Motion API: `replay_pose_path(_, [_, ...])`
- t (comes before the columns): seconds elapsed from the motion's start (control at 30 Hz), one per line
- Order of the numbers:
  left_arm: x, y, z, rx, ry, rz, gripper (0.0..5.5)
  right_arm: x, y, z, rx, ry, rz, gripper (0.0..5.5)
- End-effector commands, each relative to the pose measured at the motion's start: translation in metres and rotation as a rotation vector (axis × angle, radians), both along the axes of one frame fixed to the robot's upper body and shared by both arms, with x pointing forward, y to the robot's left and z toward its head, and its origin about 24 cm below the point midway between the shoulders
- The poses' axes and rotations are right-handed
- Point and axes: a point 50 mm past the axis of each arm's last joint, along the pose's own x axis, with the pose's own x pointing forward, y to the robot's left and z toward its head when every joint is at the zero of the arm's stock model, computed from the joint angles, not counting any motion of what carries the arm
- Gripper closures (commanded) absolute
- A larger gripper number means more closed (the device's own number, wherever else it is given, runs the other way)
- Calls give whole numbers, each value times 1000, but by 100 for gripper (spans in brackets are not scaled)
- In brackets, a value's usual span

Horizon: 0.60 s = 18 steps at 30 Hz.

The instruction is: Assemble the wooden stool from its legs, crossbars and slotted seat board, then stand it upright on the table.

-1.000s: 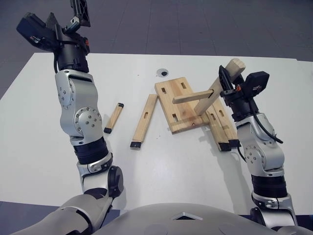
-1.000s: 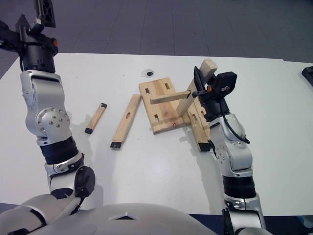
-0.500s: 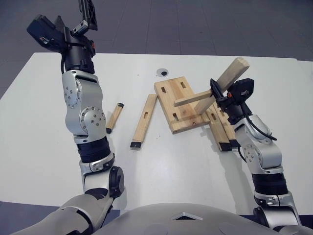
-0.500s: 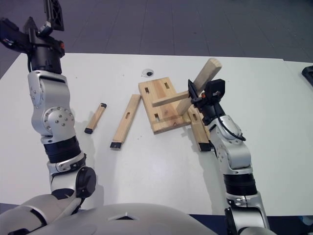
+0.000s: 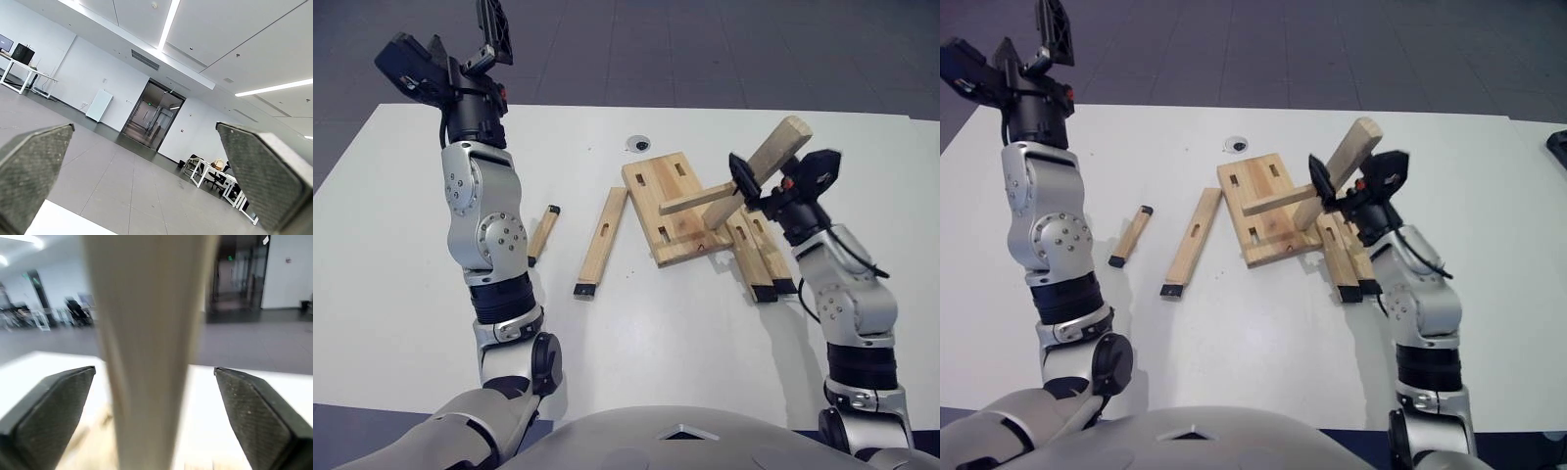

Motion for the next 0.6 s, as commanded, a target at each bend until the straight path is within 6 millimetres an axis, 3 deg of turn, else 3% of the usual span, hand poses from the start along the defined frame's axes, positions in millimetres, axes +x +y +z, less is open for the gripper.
replay_pose_path(0.03, [0, 1, 2, -4, -13, 12, 10, -8, -10, 73, 40, -238, 63, 17])
replay_pose_path(0.1, [-2, 6, 3, -7, -20, 37, 10, -2, -32, 92, 107, -265, -9, 11])
replay_pose_path(0.17, [-5, 14, 5, -11, -29, 68, 10, 11, -60, 81, 23, -171, -181, 11])
replay_pose_path(0.27, [-12, 23, 9, -12, -46, 103, 10, 18, -77, 33, -128, 52, -245, 11])
replay_pose_path(0.37, [-18, 22, 15, -6, -71, 112, 10, 10, -83, -15, -218, 246, -257, 11])
replay_pose_path(0.5, [-22, 12, 23, 5, -95, 84, 10, -14, -75, -74, -284, 480, -165, 11])
replay_pose_path(0.6, [-22, 9, 20, 2, -77, 73, 10, -26, -69, -98, -335, 589, -123, 11])
